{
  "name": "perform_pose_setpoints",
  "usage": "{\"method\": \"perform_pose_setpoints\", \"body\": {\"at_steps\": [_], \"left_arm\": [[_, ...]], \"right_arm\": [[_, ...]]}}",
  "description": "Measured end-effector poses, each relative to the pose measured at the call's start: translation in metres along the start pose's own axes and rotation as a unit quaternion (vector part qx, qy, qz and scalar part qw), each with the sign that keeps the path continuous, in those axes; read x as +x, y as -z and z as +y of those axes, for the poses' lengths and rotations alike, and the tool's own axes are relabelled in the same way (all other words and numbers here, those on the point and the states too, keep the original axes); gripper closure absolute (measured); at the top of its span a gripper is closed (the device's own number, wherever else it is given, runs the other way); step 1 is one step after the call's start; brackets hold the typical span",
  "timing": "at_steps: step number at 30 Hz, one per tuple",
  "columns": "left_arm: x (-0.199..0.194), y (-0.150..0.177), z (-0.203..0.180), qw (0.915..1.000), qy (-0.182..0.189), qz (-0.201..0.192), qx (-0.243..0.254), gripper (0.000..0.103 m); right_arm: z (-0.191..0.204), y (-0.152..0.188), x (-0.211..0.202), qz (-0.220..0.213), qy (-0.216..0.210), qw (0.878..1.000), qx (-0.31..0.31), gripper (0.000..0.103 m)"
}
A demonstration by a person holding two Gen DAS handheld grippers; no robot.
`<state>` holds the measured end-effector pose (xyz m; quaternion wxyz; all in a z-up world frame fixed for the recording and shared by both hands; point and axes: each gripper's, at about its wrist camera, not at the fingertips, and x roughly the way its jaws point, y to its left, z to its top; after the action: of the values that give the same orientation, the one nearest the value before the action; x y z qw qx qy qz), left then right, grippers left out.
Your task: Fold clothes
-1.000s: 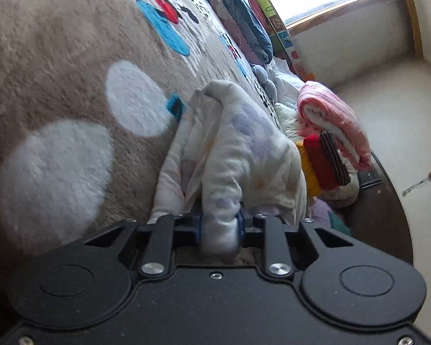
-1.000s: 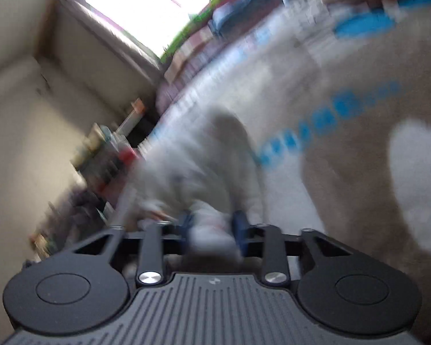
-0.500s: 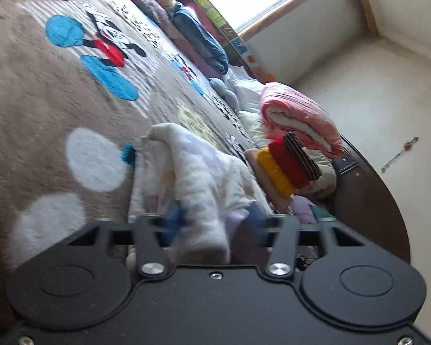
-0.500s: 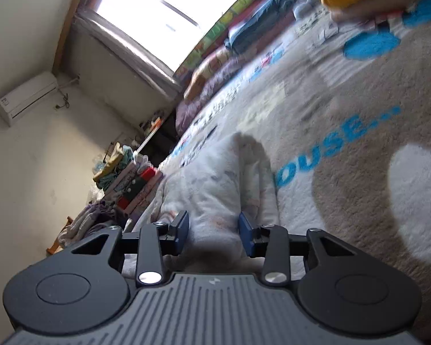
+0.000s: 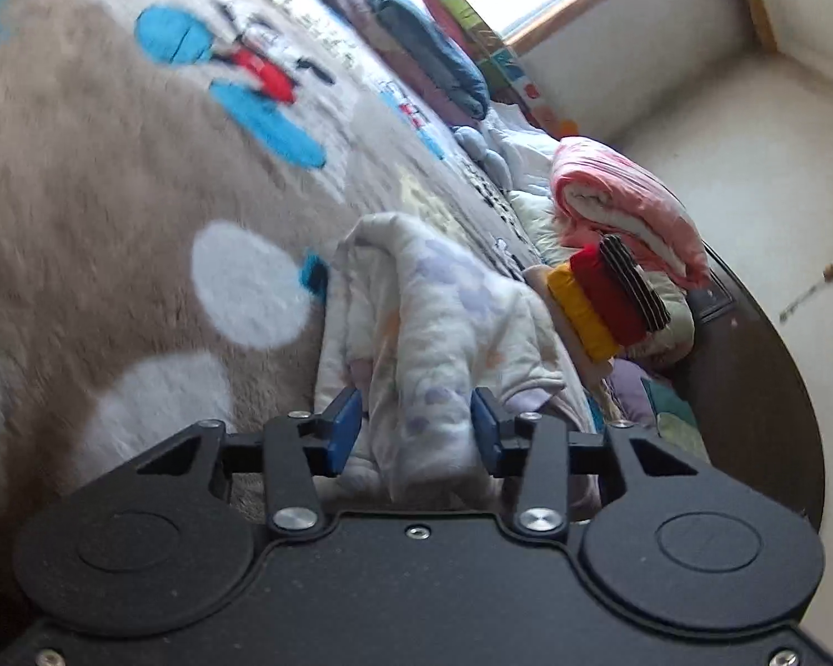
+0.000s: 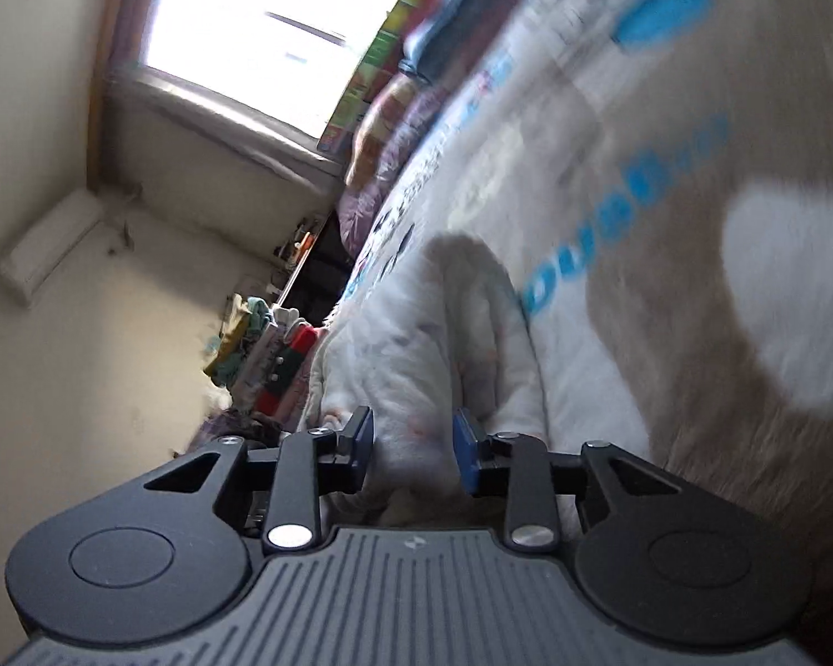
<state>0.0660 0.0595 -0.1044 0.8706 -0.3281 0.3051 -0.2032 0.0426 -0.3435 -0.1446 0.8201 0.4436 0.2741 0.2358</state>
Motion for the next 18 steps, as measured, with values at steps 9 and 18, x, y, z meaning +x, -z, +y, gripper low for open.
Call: {"method": "perform_pose_setpoints", "body": {"at_steps": [9, 18], "left_arm": [[0.028, -0.013, -0.052, 0.9630, -0.017, -0.060, 0.262, 0.062], [0.077, 0.015, -0.034, 0.9598, -0.030, -0.005, 0.279, 0.062]], "right_arm": [[0.079, 0.001, 0.021, -0.050, 0.056, 0.935, -0.347, 0.069], [0.072, 0.013, 0.083, 0.034, 0.115, 0.871, -0.476, 0.069]]}}
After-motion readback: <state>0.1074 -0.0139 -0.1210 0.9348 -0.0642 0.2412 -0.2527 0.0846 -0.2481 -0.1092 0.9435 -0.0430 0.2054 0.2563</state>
